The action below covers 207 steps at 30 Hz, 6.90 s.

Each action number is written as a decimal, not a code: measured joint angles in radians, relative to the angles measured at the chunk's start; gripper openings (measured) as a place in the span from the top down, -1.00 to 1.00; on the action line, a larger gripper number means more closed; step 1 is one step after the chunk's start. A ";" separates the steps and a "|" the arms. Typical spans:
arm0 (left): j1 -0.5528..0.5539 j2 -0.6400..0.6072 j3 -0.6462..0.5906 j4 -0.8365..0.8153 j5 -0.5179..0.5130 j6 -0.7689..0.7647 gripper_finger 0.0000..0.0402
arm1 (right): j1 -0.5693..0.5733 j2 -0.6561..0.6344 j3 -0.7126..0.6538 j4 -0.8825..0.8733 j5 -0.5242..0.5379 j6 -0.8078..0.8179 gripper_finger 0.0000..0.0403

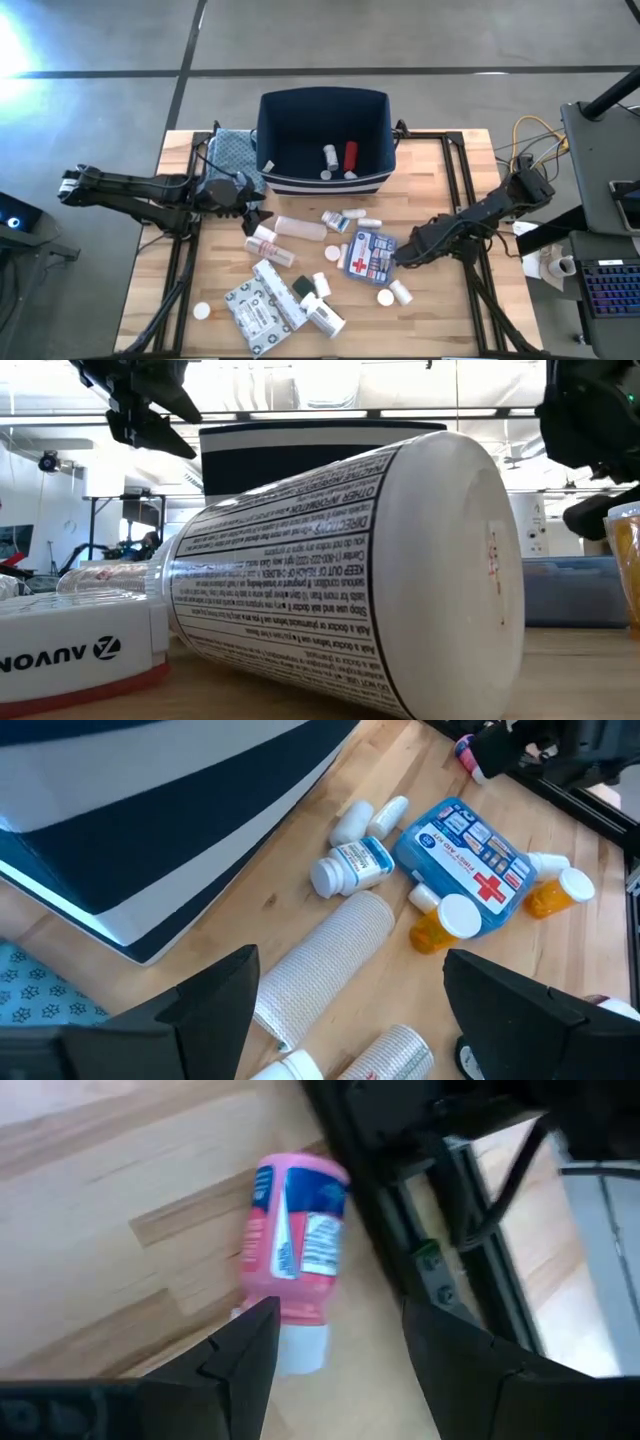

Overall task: Pick & place medical supplies in basket/bin
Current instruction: Put the pink pill bottle into the blue bin, then put the light brown bandage into the blue bin, then put the white pill bottle into the blue bin

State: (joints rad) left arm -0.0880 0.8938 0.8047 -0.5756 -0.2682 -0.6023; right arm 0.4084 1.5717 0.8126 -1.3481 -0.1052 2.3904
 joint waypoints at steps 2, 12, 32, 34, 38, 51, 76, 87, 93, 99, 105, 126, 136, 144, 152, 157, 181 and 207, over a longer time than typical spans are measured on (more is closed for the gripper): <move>0.006 -0.006 0.000 -0.002 0.000 0.002 -0.47 | 0.000 -0.006 -0.009 0.052 0.001 0.001 -0.01; 0.023 -0.013 0.000 -0.012 -0.001 0.003 -0.47 | -0.001 -0.007 -0.125 0.220 0.003 -0.013 -0.01; 0.023 -0.013 0.000 -0.002 -0.001 -0.001 -0.47 | 0.000 -0.010 -0.073 0.239 0.065 -0.174 0.24; 0.023 -0.013 0.000 -0.001 -0.001 -0.001 -0.47 | 0.000 -0.012 -0.020 0.241 0.115 -0.256 0.18; 0.023 -0.013 0.000 0.013 -0.001 -0.001 -0.47 | 0.000 -0.015 0.132 0.266 0.254 -0.468 0.17; 0.023 -0.013 0.000 0.042 0.001 -0.047 -0.47 | -0.094 -0.198 0.653 0.365 0.895 -1.222 0.21; -0.005 -0.007 -0.026 -0.059 0.115 -0.184 -0.47 | -0.571 0.210 1.135 0.210 0.697 -2.021 -0.50; -0.275 0.030 -0.103 -0.179 0.220 0.034 -0.47 | -0.403 0.168 1.173 0.170 0.713 -2.165 -0.60; -0.290 0.102 -0.196 -0.093 0.074 0.173 -0.47 | -0.389 0.168 1.171 0.168 0.696 -2.158 -0.57; -0.299 0.197 -0.217 -0.057 0.078 0.309 -0.47 | -0.387 0.169 1.171 0.160 0.676 -2.144 -0.58; -0.298 0.327 -0.222 0.010 0.072 0.392 -0.47 | -0.388 0.169 1.168 0.116 0.676 -2.098 -0.60; -0.304 0.338 -0.124 -0.303 0.137 0.202 0.42 | -0.392 0.165 1.164 0.094 0.684 -2.114 -0.47; -0.337 0.055 0.275 -0.470 -0.062 -0.142 0.31 | -0.415 0.117 1.164 0.100 0.767 -2.182 -0.38; -0.105 0.107 0.570 -0.321 -0.385 0.292 0.30 | -0.462 0.047 1.163 0.150 0.840 -2.229 -0.31; 0.483 0.371 0.782 -0.280 0.040 0.560 0.30 | -0.495 -0.013 1.163 0.154 0.842 -2.241 -0.29; 0.625 0.598 0.867 -0.284 0.191 0.592 0.29 | -0.494 -0.045 1.163 0.105 0.842 -2.188 -0.28; 0.346 0.500 1.026 -0.909 0.128 0.567 -0.46 | -0.490 -0.085 0.955 -0.079 0.884 -1.944 -0.35; 0.029 0.076 -0.301 -0.102 0.194 -0.839 -0.46 | -0.507 -0.086 0.866 0.123 0.793 -1.982 -0.29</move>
State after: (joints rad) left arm -0.0595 0.9699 0.5036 -0.6776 -0.0742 -1.4414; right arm -0.0986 1.4853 1.6791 -1.2247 0.6880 0.4084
